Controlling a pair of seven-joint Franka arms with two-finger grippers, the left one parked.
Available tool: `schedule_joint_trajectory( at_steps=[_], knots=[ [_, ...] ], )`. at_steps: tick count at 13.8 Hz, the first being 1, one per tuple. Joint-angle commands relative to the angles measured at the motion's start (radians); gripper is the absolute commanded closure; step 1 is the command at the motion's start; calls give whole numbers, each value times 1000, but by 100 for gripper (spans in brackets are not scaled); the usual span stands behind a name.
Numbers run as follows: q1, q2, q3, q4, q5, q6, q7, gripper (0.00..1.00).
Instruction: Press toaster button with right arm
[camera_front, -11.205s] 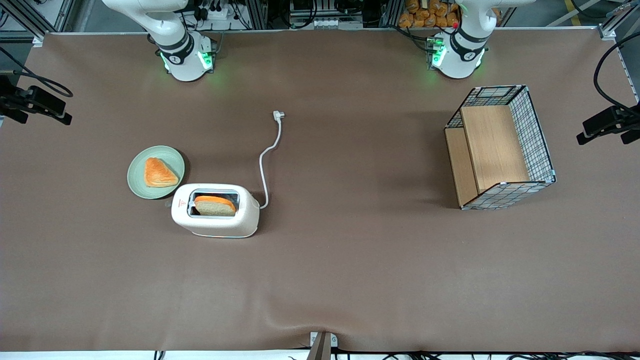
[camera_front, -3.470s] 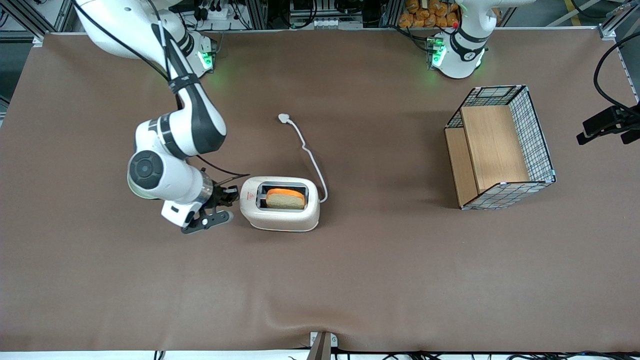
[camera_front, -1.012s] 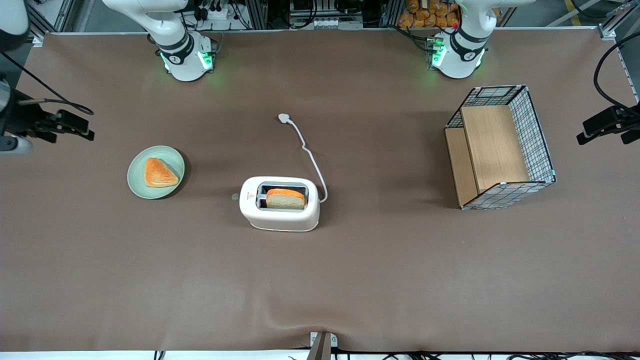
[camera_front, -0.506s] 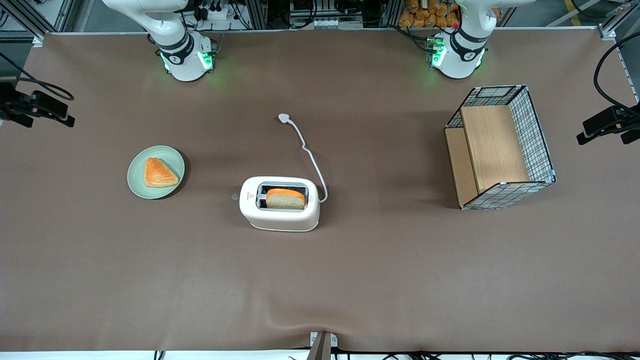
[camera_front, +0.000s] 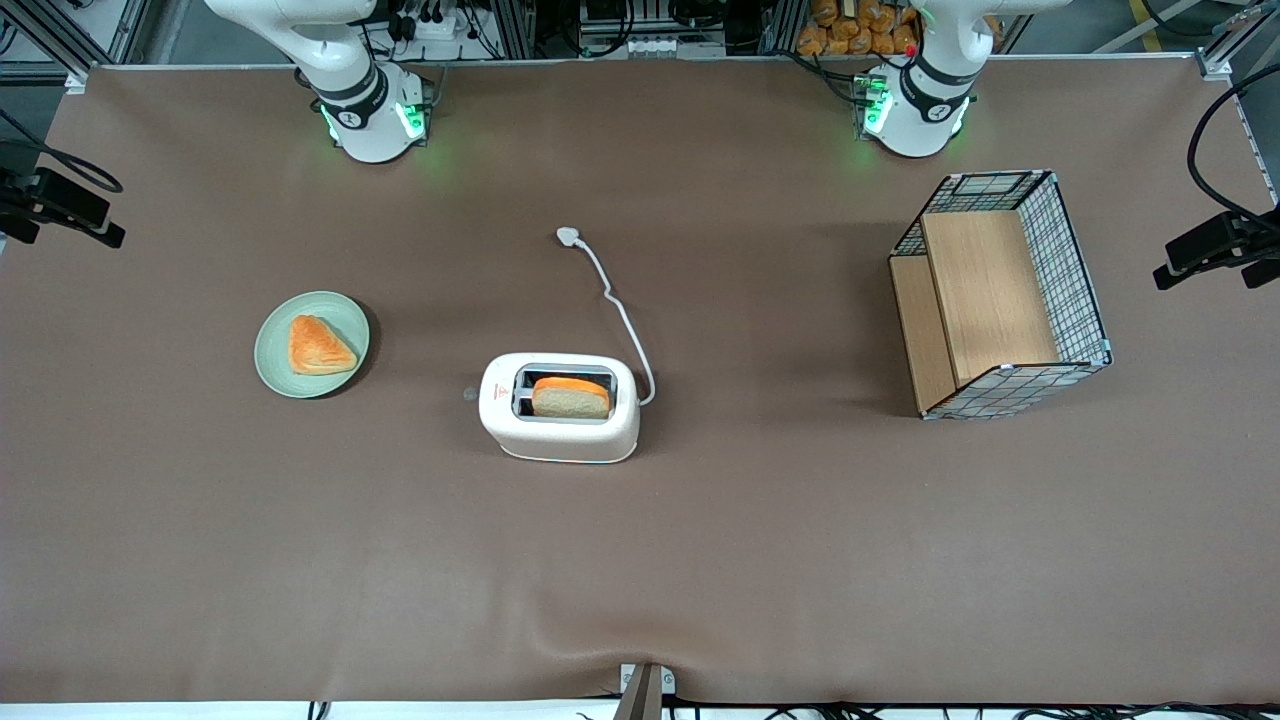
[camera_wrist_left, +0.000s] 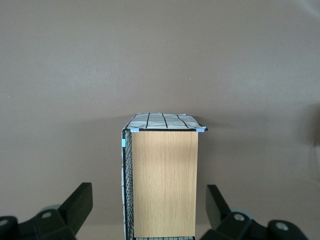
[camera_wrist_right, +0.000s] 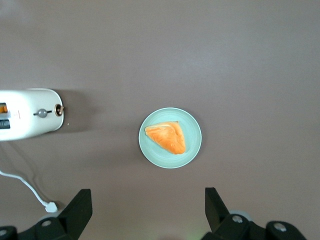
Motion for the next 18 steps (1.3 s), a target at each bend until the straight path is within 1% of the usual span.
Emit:
schedule_joint_trajectory(
  at_steps=[1,3,8,18],
  knots=[
    [-16,2,9,30,-10,-43,28,0],
    [-16,5,11,54,-12,-68,29,0],
    [-9,5,14,55,-16,-83,29,0],
    [-10,6,12,55,-15,-85,26,0]
  ],
)
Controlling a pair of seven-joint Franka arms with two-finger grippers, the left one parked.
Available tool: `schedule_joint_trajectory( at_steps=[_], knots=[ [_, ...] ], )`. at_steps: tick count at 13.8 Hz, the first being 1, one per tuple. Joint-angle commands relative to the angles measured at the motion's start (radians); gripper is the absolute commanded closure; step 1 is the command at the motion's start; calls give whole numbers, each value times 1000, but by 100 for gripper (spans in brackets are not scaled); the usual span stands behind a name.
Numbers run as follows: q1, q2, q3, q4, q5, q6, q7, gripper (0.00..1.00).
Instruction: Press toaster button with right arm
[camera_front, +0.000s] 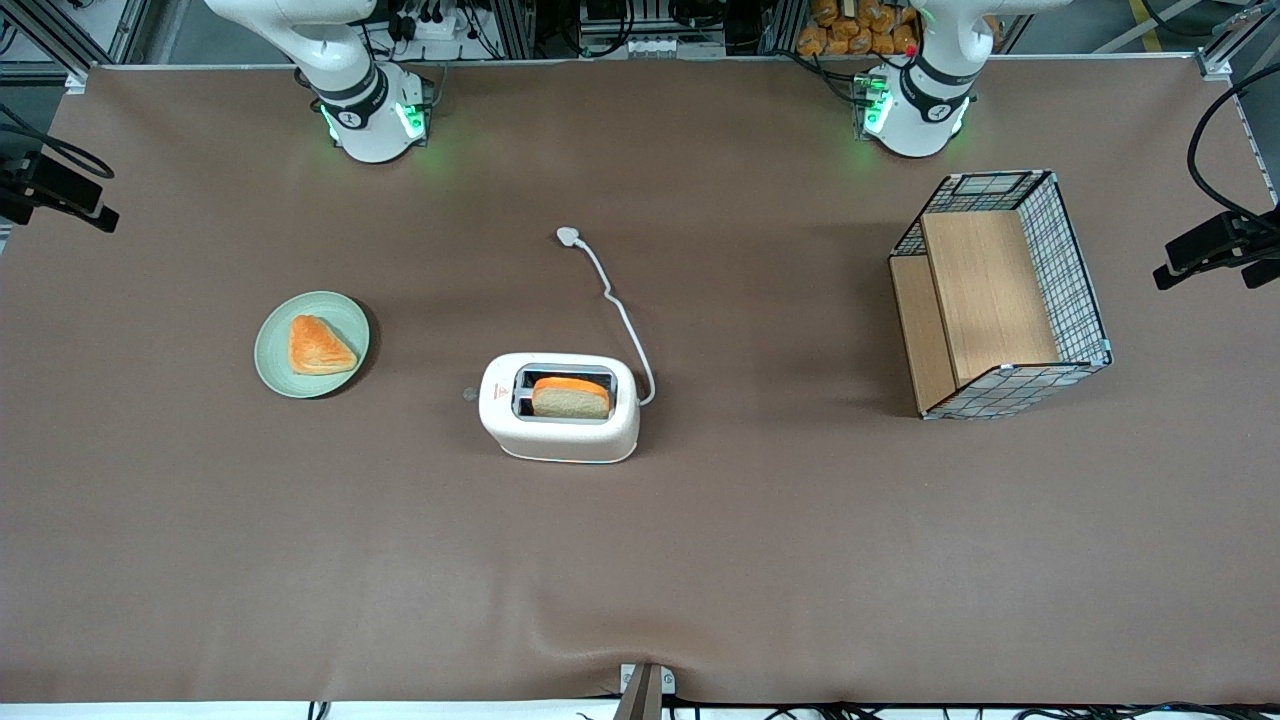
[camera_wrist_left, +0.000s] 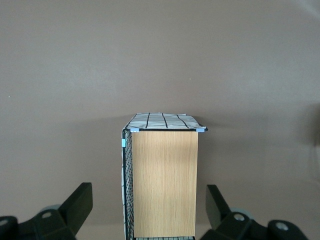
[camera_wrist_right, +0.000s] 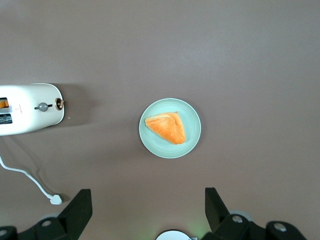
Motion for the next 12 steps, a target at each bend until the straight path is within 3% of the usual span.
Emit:
schedule_joint_trajectory(
  at_steps=[1,12],
  knots=[
    [-8,6,11,22,-14,-18,12,0],
    [-11,3,8,24,-13,-6,6,0]
  ],
)
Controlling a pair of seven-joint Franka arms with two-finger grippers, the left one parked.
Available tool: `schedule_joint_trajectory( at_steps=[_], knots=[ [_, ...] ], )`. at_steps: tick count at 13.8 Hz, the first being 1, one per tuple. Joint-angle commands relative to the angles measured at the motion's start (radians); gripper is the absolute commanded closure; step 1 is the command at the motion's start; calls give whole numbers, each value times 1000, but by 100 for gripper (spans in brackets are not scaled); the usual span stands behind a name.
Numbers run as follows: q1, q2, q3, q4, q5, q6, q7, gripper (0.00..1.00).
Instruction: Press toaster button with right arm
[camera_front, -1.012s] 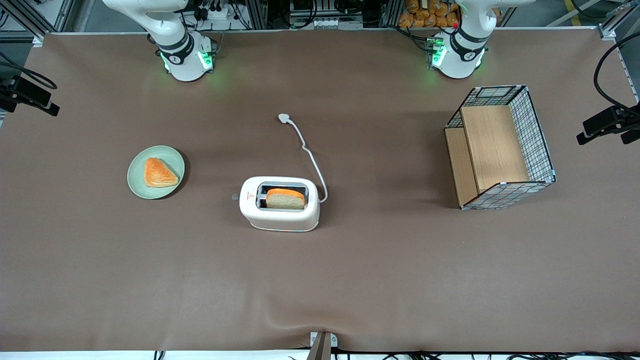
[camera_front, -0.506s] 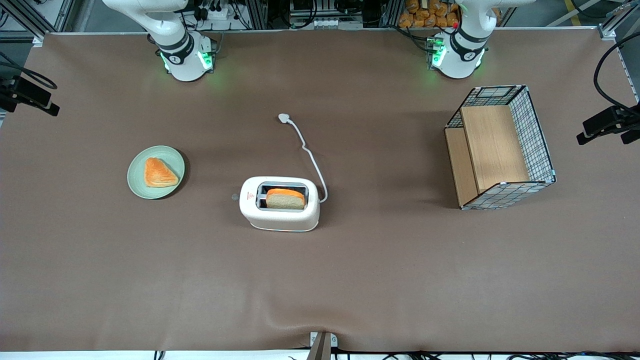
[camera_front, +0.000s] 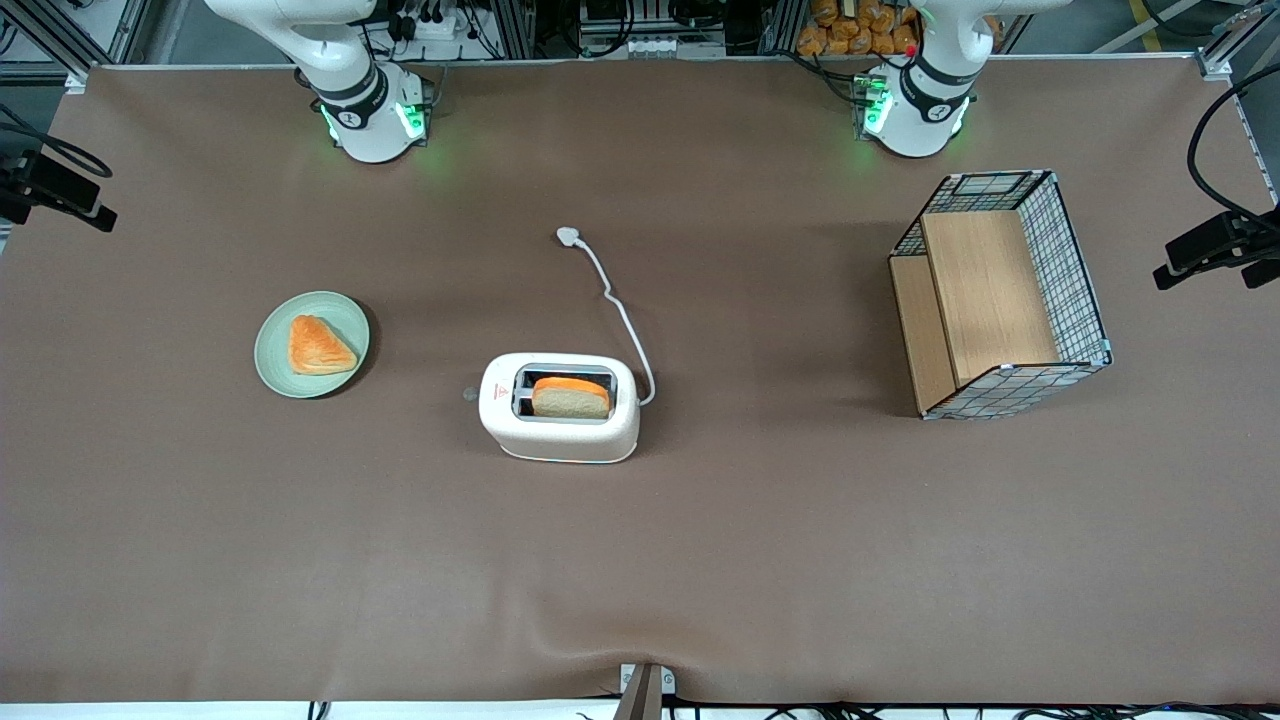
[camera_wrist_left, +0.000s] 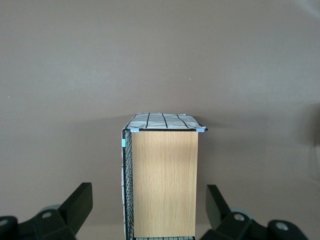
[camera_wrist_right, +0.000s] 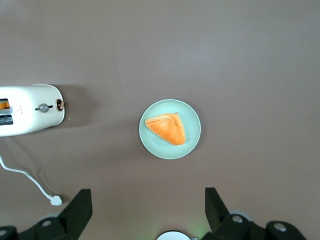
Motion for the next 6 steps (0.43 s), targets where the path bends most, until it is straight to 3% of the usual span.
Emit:
schedule_joint_trajectory(
  at_steps=[1,6],
  knots=[
    [-11,3,11,18,-13,-7,6,0],
    [-12,5,11,18,-14,-2,6,0]
  ],
)
